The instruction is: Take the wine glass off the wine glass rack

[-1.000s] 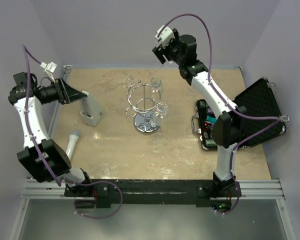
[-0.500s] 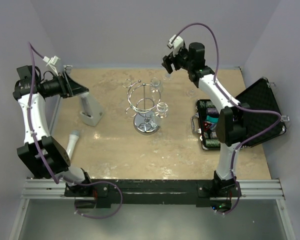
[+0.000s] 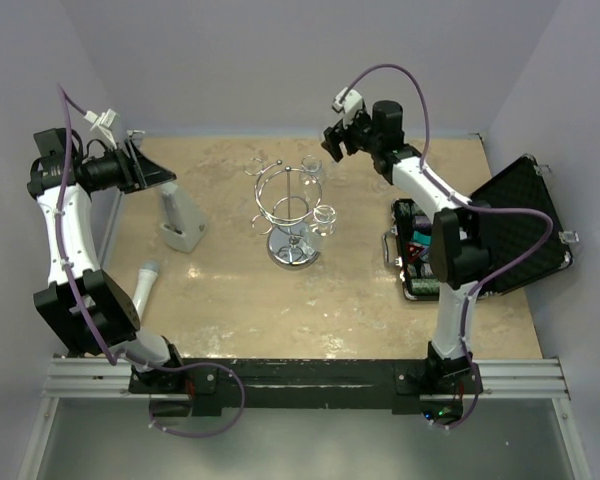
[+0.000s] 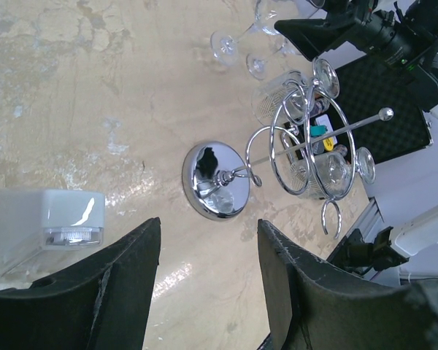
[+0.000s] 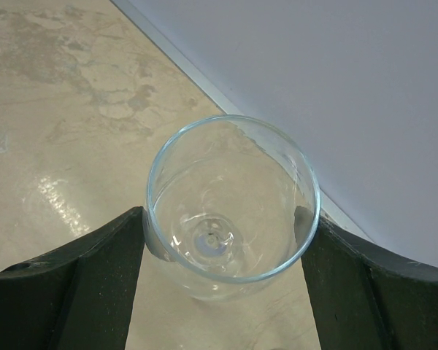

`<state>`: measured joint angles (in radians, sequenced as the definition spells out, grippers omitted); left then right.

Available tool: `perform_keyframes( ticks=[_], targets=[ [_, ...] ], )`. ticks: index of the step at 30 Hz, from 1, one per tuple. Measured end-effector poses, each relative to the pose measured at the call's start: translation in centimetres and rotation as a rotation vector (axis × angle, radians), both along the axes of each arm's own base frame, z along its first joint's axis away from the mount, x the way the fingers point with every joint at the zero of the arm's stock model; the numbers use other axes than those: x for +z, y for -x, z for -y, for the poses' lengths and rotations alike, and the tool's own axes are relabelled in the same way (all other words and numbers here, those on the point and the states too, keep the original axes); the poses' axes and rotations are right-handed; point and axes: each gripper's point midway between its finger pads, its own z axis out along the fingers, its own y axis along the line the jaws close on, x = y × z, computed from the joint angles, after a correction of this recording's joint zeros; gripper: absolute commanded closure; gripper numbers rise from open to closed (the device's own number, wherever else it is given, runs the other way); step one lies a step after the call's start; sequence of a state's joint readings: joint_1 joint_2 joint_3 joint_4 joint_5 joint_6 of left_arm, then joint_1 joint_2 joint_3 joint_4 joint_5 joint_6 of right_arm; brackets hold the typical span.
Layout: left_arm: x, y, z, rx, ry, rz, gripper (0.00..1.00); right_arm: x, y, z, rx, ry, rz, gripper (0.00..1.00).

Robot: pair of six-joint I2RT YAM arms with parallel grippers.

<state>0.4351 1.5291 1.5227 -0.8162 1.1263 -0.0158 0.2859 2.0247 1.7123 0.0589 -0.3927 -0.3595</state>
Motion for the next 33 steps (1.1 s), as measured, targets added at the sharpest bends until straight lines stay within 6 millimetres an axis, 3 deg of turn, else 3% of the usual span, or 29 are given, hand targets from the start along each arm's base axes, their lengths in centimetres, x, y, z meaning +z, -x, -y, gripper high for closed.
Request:
perform_keyframes(
  ticks=[11, 26, 30, 33],
  targets=[
    [-0.8, 0.0, -0.4, 0.026, -0.025, -0.027, 0.4, -4.7, -1.8, 1.1, -0.029, 0.013, -0.052, 0.67],
    [-2.2, 0.1, -0.6, 0.032, -0.054, -0.048, 0.4, -5.2, -2.3, 2.2, -0.057, -0.006, -0.059, 0.62],
    [-2.2, 0.1, -0.6, 0.032, -0.054, -0.047, 0.4, -5.2, -2.3, 2.3, -0.06, -0.006, -0.06, 0.57],
    [-2.2, 0.1, -0.6, 0.031, -0.055, -0.046, 0.4, -5.2, -2.3, 2.3, -0.06, -0.006, -0.06, 0.46]
  ],
)
